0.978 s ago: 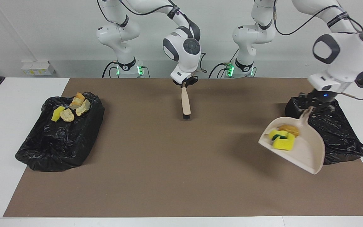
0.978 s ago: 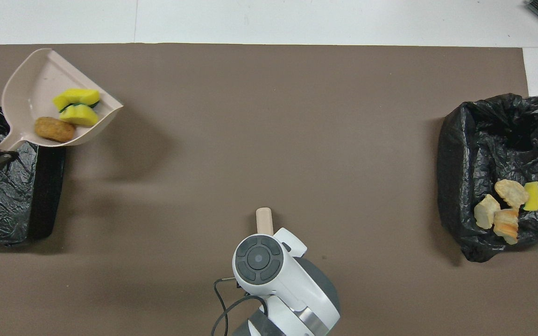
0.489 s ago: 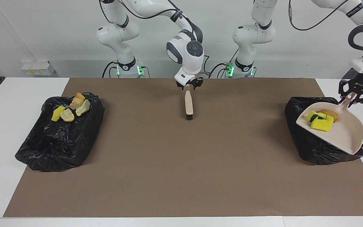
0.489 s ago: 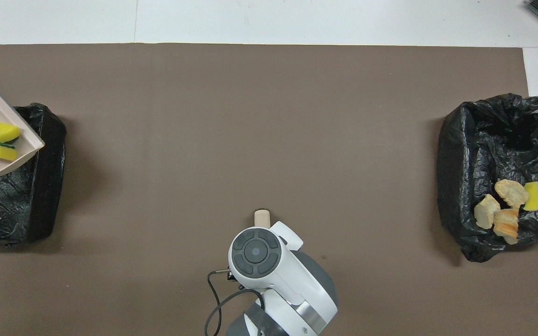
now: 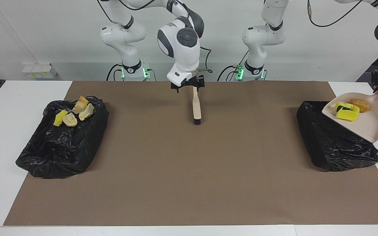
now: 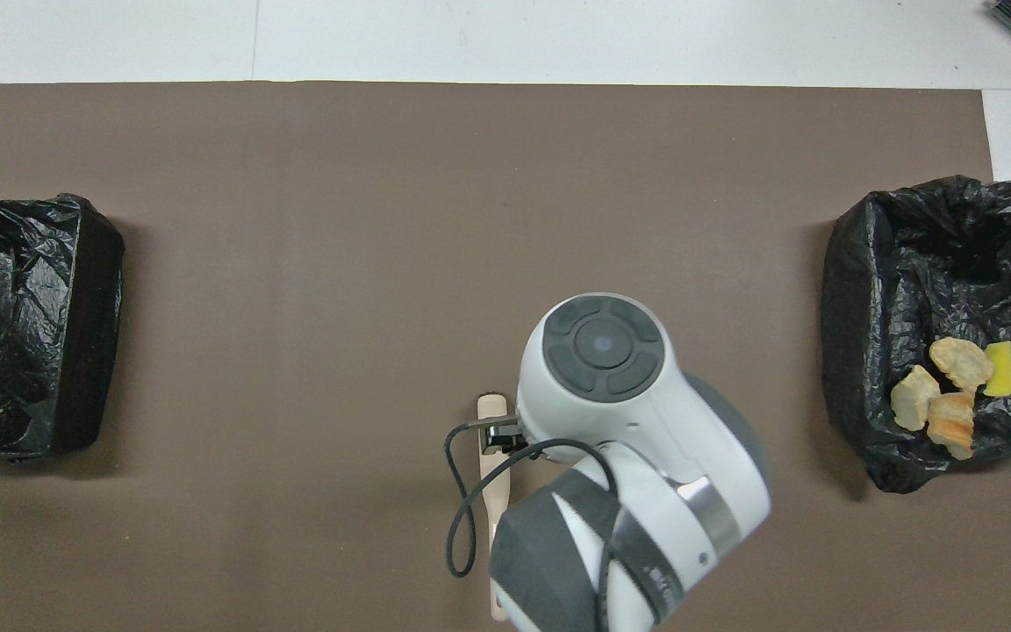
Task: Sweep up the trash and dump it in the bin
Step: 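Tilt the dustpan into the bin while the right gripper sets down the brush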
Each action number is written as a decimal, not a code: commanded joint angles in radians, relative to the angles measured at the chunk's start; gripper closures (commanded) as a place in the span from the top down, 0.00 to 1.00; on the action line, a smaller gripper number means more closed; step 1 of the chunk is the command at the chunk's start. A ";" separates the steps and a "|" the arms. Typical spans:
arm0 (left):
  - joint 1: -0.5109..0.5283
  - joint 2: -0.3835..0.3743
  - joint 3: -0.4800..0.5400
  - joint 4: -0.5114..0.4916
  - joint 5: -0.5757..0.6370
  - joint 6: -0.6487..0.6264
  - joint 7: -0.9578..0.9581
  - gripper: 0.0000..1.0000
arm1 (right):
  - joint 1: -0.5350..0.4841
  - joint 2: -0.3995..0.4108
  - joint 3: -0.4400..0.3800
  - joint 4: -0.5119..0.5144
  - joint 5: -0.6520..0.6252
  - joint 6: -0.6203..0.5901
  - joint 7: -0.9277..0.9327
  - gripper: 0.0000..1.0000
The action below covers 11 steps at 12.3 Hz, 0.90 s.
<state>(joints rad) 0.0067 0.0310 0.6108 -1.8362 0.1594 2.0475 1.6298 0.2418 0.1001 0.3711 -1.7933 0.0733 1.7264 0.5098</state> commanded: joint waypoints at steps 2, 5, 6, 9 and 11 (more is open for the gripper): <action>-0.039 0.044 -0.009 0.071 0.303 -0.007 0.013 0.00 | -0.145 -0.035 0.006 0.115 -0.049 -0.067 -0.276 1.00; -0.051 0.046 -0.095 0.092 0.465 -0.075 0.005 0.00 | -0.265 -0.060 -0.006 0.176 -0.067 -0.143 -0.412 1.00; -0.051 0.044 -0.143 0.101 0.518 -0.087 0.004 0.00 | -0.288 -0.072 -0.023 0.201 -0.107 -0.162 -0.415 1.00; -0.051 0.044 -0.213 0.112 0.637 -0.092 -0.025 0.00 | -0.322 -0.086 -0.081 0.207 -0.116 -0.162 -0.430 1.00; -0.051 0.037 -0.262 0.149 0.685 -0.142 -0.024 0.00 | -0.326 -0.086 -0.142 0.207 -0.101 -0.151 -0.435 1.00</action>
<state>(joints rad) -0.0435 0.0648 0.3828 -1.7404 0.7941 1.9632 1.6096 -0.0726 0.0160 0.2589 -1.5912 -0.0289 1.5773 0.0983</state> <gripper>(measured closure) 0.674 0.000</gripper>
